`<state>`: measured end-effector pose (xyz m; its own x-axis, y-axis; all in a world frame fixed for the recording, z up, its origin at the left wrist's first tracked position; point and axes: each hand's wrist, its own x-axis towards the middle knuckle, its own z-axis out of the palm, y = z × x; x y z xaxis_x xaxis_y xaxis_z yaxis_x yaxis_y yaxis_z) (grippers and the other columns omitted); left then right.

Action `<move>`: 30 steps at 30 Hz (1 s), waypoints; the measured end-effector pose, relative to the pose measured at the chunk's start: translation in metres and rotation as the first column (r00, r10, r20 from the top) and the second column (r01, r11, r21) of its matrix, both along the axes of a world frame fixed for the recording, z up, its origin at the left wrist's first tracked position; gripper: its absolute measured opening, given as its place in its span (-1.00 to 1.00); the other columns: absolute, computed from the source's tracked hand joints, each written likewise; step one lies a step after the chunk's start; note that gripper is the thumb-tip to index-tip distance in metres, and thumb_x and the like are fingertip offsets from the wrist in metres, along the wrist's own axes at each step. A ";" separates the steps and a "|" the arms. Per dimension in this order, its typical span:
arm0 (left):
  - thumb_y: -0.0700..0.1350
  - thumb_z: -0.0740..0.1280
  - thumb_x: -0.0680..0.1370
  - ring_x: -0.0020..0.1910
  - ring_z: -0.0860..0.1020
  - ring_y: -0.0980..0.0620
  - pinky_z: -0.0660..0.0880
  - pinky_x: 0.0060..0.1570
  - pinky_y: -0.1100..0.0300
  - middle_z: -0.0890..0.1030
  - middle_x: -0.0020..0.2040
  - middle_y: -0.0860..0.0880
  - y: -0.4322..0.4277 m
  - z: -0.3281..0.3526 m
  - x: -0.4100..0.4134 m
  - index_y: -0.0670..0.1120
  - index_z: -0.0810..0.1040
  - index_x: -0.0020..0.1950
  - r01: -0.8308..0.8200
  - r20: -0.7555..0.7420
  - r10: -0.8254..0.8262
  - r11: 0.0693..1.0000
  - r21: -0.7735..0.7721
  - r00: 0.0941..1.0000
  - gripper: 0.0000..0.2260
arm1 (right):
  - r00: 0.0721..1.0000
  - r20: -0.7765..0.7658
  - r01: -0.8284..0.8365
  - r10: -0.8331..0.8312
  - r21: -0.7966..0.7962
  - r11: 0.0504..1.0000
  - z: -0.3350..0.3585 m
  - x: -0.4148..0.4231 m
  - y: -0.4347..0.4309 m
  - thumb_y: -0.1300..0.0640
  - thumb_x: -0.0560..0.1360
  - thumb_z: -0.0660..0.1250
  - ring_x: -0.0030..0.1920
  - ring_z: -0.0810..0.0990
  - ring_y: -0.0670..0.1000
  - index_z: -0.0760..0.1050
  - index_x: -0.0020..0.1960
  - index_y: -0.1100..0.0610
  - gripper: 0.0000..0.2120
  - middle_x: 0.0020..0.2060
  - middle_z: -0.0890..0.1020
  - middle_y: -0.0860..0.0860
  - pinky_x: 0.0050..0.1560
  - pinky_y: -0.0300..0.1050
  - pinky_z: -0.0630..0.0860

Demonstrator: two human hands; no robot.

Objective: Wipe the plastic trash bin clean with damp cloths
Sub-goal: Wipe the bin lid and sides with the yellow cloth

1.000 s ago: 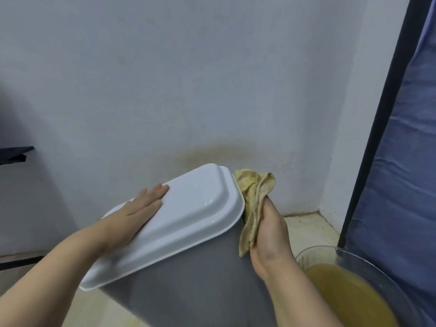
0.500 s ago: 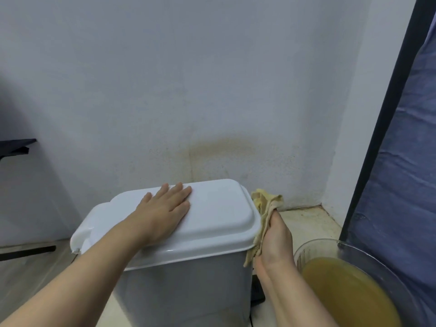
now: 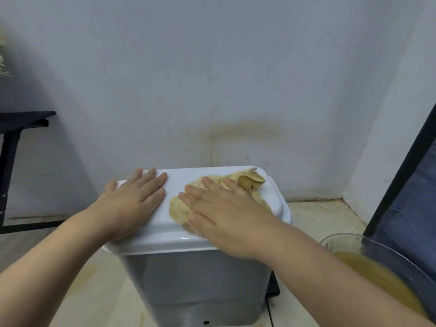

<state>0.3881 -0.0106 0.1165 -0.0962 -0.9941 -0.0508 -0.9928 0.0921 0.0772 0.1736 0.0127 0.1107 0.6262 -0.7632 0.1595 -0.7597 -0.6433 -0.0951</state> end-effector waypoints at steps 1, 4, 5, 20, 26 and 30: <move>0.12 -0.18 0.62 0.50 -0.23 0.17 -0.21 0.48 0.01 -0.19 0.54 0.18 0.001 0.000 0.001 0.22 -0.19 0.50 0.006 -0.007 -0.005 1.000 0.002 1.000 -0.56 | 0.994 -0.097 -0.048 0.048 0.004 0.999 0.009 -0.002 -0.017 -0.09 0.64 -0.12 0.53 -0.13 -0.01 -0.05 0.53 -0.06 -0.52 0.54 -0.01 -0.11 0.45 0.10 -0.21; 0.12 -0.18 0.62 0.51 -0.22 0.18 -0.21 0.48 0.03 -0.18 0.54 0.20 0.005 0.000 0.002 0.22 -0.17 0.50 -0.004 -0.026 0.005 1.000 0.009 1.000 -0.56 | 0.970 -0.224 0.118 -0.091 0.111 0.987 0.025 -0.030 -0.065 -0.03 0.65 -0.14 0.53 -0.10 0.01 -0.05 0.54 -0.02 -0.54 0.54 -0.02 -0.06 0.48 0.04 -0.16; 0.12 -0.18 0.62 0.51 -0.21 0.17 -0.21 0.48 0.03 -0.17 0.54 0.19 0.006 0.001 0.000 0.22 -0.17 0.50 -0.016 -0.035 0.016 1.000 0.001 0.999 -0.56 | 0.960 -0.197 0.229 -0.197 0.156 0.961 0.026 -0.040 -0.072 -0.02 0.66 -0.13 0.53 -0.08 0.03 -0.02 0.54 0.02 -0.54 0.54 0.00 -0.02 0.51 0.05 -0.14; 0.13 -0.09 0.62 0.52 -0.15 0.15 -0.23 0.46 0.04 -0.06 0.53 0.25 -0.026 0.004 0.010 0.33 -0.10 0.44 0.075 -0.100 -0.074 0.997 0.005 0.992 -0.60 | 0.954 -0.020 0.297 -0.300 0.221 0.929 0.013 -0.050 -0.074 -0.16 0.60 -0.12 0.52 -0.01 0.02 0.09 0.50 -0.10 -0.51 0.53 0.09 -0.09 0.47 0.16 -0.04; 0.05 0.01 0.62 0.41 0.24 0.06 0.04 0.44 -0.01 0.40 0.39 0.09 -0.019 0.007 -0.046 0.06 0.46 0.29 -0.066 -0.208 0.016 0.969 -0.237 0.978 -0.66 | 0.884 0.283 0.387 -0.371 0.002 0.922 -0.015 -0.060 -0.034 0.04 0.63 -0.09 0.50 0.03 -0.07 0.18 0.49 0.02 -0.56 0.50 0.19 -0.06 0.48 -0.19 -0.14; 0.22 -0.13 0.54 0.52 -0.05 0.09 -0.17 0.44 -0.11 0.07 0.55 0.08 0.000 -0.004 -0.085 0.13 0.13 0.50 0.015 -0.135 -0.026 0.997 -0.082 0.991 -0.47 | 0.824 0.401 0.383 -0.401 0.127 0.915 -0.023 -0.032 0.017 -0.11 0.61 -0.20 0.50 -0.21 -0.15 0.04 0.52 -0.11 -0.52 0.53 0.00 -0.15 0.47 0.01 -0.35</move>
<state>0.3026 -0.0106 0.1126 -0.1170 -0.9922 0.0440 -0.9714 0.1236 0.2027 0.1413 0.0297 0.0875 0.1567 -0.9414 0.2987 -0.8326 -0.2886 -0.4727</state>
